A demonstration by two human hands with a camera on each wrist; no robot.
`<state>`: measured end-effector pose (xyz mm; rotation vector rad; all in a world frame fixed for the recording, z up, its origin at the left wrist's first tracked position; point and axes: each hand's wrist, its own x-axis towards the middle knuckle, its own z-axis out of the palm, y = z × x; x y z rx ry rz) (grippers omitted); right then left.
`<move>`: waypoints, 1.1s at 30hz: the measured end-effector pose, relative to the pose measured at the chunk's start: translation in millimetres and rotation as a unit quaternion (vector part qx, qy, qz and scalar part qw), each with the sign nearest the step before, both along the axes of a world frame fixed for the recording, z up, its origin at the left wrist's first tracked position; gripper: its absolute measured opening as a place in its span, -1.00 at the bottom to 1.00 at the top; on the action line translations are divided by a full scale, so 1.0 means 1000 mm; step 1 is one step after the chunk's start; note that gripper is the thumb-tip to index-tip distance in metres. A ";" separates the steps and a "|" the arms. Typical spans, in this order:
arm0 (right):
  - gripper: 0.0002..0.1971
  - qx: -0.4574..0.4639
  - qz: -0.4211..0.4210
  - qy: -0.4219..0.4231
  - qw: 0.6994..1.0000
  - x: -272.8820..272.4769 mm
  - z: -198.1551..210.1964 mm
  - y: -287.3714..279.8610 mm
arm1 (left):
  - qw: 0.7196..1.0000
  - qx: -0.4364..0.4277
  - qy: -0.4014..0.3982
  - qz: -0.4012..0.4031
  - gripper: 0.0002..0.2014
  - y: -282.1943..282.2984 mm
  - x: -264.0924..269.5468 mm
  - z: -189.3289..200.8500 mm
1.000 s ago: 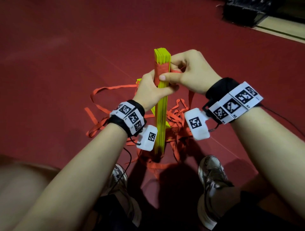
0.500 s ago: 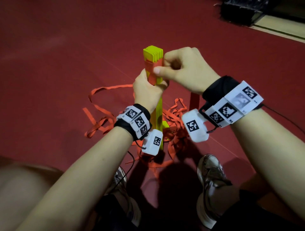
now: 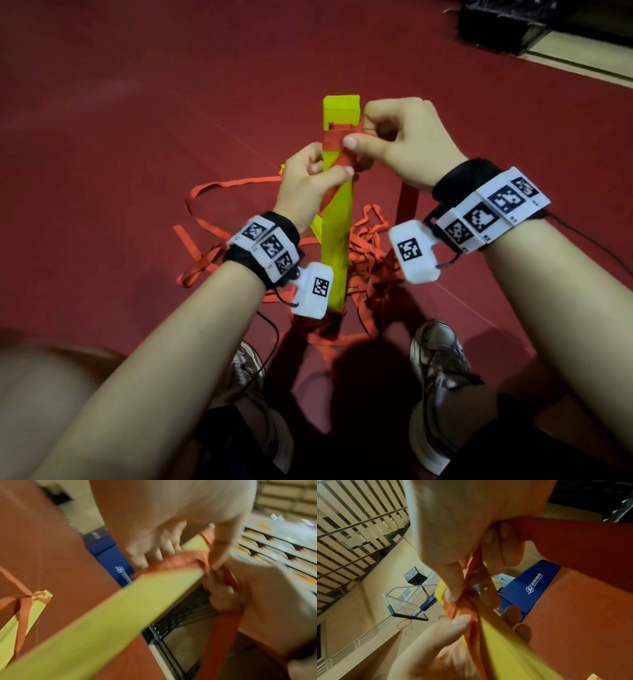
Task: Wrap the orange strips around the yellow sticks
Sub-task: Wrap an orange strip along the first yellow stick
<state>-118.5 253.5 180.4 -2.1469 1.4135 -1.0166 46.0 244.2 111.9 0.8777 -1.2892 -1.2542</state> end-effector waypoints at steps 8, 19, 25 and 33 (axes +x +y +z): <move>-0.63 0.008 0.075 0.016 0.997 0.000 0.005 0.004 | 0.997 0.023 -0.020 -0.070 -0.63 0.005 -0.003 0.011; -0.81 -0.110 -0.062 0.163 0.979 -0.010 0.003 0.000 | 0.992 0.099 0.064 -0.041 -0.53 0.001 -0.005 0.012; -0.68 -0.043 -0.063 0.262 0.962 -0.002 -0.003 0.004 | 0.994 0.085 0.071 0.002 -0.57 -0.007 0.004 0.013; -0.88 0.093 -0.047 0.035 0.994 0.007 -0.023 -0.005 | 0.994 0.081 0.075 -0.019 -0.67 -0.003 0.006 0.013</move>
